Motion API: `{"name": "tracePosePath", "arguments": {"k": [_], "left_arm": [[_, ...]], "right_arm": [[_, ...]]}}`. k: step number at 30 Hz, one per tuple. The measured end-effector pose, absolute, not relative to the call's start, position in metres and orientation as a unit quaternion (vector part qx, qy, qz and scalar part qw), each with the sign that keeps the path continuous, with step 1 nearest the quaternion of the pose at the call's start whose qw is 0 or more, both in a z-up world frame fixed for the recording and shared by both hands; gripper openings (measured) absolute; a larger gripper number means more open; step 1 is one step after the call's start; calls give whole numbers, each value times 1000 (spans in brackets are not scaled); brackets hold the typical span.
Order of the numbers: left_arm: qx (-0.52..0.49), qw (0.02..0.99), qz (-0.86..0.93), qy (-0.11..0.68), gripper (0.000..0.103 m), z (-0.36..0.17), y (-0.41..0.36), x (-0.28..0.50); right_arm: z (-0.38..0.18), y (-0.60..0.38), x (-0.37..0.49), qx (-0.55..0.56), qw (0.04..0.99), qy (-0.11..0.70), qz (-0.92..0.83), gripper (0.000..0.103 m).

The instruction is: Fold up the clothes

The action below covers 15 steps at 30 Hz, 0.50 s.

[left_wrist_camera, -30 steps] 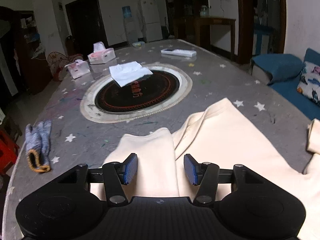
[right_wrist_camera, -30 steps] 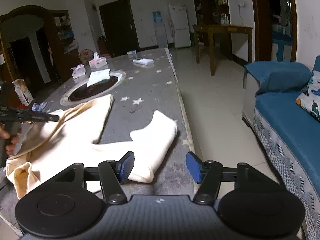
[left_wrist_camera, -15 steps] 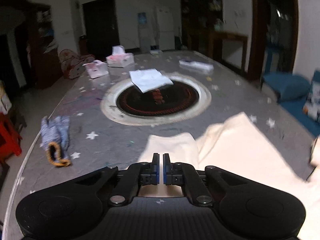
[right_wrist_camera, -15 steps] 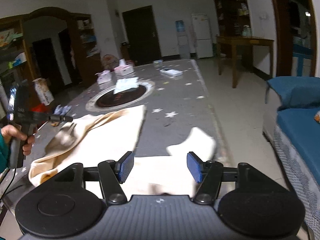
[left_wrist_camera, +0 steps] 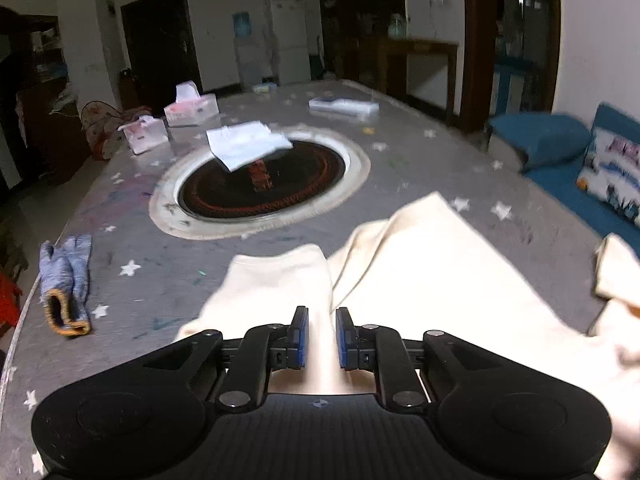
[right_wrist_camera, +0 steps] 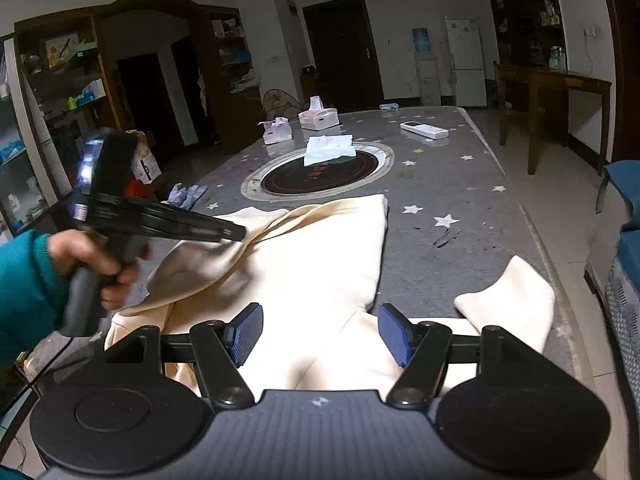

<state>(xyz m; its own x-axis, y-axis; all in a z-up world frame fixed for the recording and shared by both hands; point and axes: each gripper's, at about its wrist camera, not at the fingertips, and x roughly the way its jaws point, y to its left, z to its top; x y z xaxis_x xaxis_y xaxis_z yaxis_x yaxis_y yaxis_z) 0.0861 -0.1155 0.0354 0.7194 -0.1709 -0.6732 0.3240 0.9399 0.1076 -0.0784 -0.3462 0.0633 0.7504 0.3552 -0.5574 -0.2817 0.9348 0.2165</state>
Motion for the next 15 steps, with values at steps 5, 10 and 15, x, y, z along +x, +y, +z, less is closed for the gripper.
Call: {"name": "tracePosePath", "arguments": {"k": [5, 10, 15], "left_arm": [[124, 914, -134, 362, 17, 21, -122, 98], [98, 920, -131, 356, 2, 27, -108, 95], [55, 939, -113, 319, 2, 53, -75, 75]], "right_arm": [[57, -342, -72, 62, 930, 317, 174, 65], [51, -335, -70, 62, 927, 321, 181, 65], [53, -328, -72, 57, 928, 318, 188, 65]]}}
